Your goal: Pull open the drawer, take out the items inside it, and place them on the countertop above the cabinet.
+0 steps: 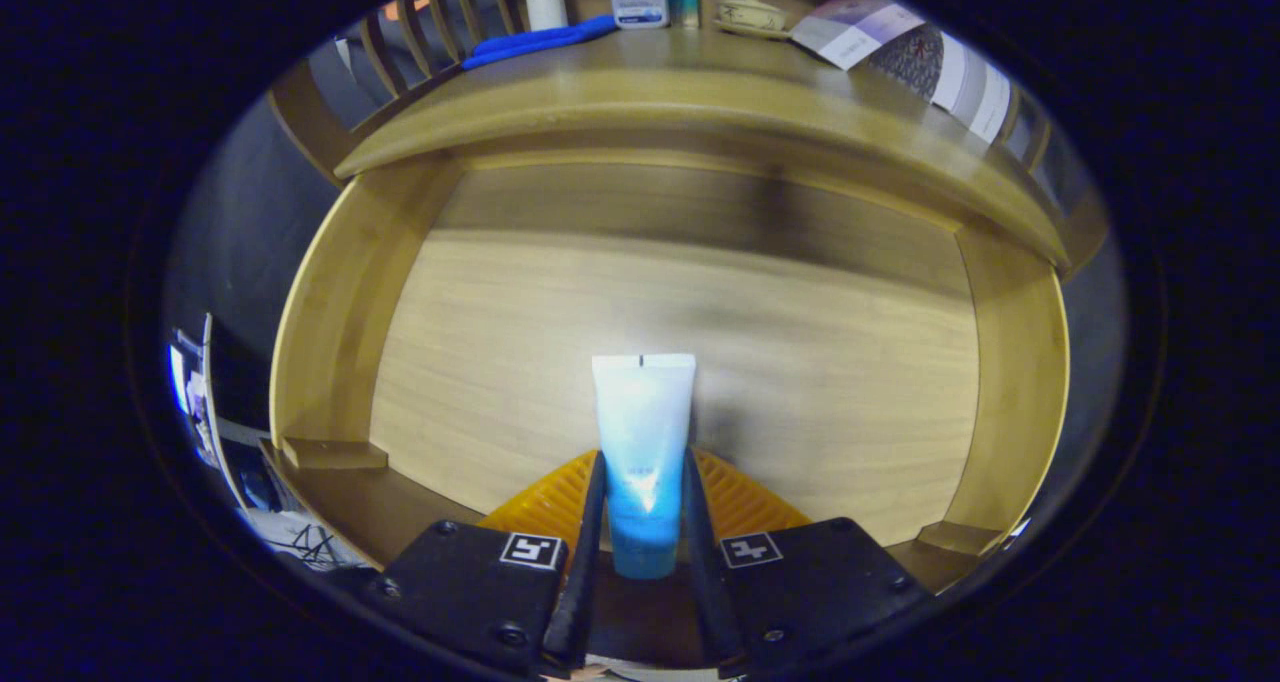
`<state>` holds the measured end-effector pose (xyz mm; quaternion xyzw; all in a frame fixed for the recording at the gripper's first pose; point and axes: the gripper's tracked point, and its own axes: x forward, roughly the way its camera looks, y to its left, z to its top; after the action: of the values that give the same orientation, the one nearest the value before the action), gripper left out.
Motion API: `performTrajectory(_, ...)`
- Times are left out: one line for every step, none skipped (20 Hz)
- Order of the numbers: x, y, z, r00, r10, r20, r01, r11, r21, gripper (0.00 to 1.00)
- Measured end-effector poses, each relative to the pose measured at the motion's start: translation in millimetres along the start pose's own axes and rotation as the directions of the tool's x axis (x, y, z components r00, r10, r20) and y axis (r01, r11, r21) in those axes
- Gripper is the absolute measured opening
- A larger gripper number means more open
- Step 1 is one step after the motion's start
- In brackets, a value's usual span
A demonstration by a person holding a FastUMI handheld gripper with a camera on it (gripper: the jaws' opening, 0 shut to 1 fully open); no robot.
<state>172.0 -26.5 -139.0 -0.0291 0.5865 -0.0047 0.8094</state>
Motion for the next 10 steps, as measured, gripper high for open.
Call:
performTrajectory(-6.4,-1.2,2.5,1.0,-0.004,0.014,0.004,1.0,-0.001,0.44)
performTrajectory(-13.7,-3.6,7.5,0.999,-0.008,0.035,0.008,1.0,-0.002,0.44)
performTrajectory(-19.1,-6.0,13.2,0.998,-0.015,0.058,0.015,1.0,0.002,0.44)
performTrajectory(-25.8,-8.5,19.7,0.997,-0.019,0.08,0.019,1.0,0.001,0.44)
performTrajectory(-33.3,-9.7,25.5,0.995,-0.02,0.102,0.02,1.0,0.003,0.44)
performTrajectory(-40.8,-10.3,31.2,0.992,-0.018,0.121,0.017,1.0,0.006,0.44)
performTrajectory(-47.7,-11.2,37.1,0.99,-0.015,0.138,0.014,1.0,0.009,0.44)
performTrajectory(-55.5,-11.6,43.2,0.988,-0.015,0.156,0.013,1.0,0.011,0.44)
performTrajectory(-62.5,-10.9,49.2,0.986,-0.013,0.169,0.012,1.0,0.008,0.44)
performTrajectory(-71.1,-10.9,56.8,0.982,-0.013,0.189,0.013,1.0,0.005,0.44)
